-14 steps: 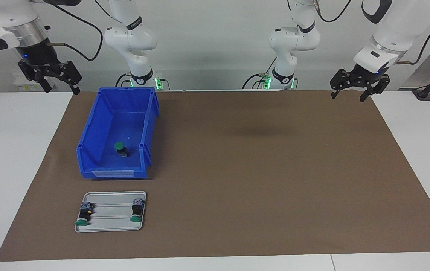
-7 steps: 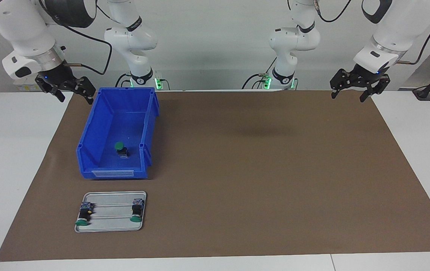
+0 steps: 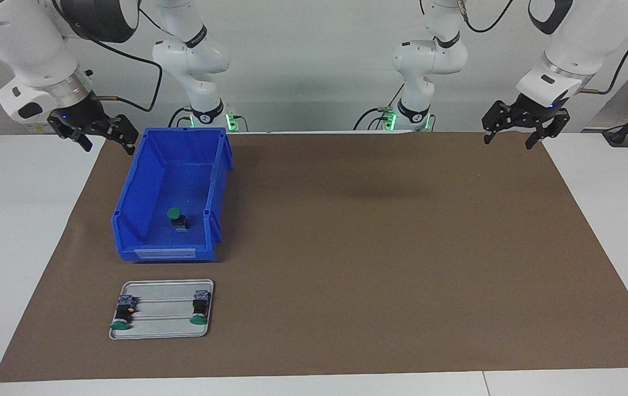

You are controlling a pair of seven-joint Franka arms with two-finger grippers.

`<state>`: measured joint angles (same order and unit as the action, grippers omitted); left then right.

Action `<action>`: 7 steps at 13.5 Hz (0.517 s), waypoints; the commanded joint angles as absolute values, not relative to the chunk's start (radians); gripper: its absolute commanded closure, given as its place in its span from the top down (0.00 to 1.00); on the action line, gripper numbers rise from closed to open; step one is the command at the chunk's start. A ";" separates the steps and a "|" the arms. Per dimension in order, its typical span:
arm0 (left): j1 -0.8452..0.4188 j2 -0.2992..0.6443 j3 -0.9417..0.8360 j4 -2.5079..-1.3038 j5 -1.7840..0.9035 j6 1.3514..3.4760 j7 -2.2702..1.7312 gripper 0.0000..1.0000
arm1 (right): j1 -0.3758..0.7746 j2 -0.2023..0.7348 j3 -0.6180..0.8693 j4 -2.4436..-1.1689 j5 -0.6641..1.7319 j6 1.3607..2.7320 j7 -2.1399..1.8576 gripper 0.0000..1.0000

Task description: Place and press button with both arms

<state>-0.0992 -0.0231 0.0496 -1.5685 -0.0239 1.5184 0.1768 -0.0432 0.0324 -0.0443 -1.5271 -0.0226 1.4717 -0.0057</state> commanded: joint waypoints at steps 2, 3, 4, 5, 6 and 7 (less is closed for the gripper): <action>-0.092 -0.054 0.046 -1.605 -0.025 1.529 0.176 1.00 | -0.064 0.029 -0.043 -1.516 0.034 1.520 -0.112 1.00; -0.091 -0.054 0.046 -1.605 -0.025 1.529 0.176 1.00 | -0.064 0.029 -0.043 -1.519 0.035 1.544 -0.113 0.99; -0.091 -0.054 0.046 -1.605 -0.025 1.529 0.176 1.00 | -0.064 0.029 -0.043 -1.528 0.034 1.571 -0.114 0.99; -0.092 -0.054 0.046 -1.605 -0.025 1.529 0.176 1.00 | -0.063 0.029 -0.043 -1.534 0.034 1.589 -0.115 0.99; -0.091 -0.054 0.046 -1.605 -0.025 1.529 0.176 1.00 | -0.063 0.028 -0.043 -1.534 0.034 1.592 -0.115 0.99; -0.091 -0.054 0.046 -1.605 -0.025 1.529 0.176 1.00 | -0.063 0.028 -0.043 -1.534 0.034 1.592 -0.115 0.99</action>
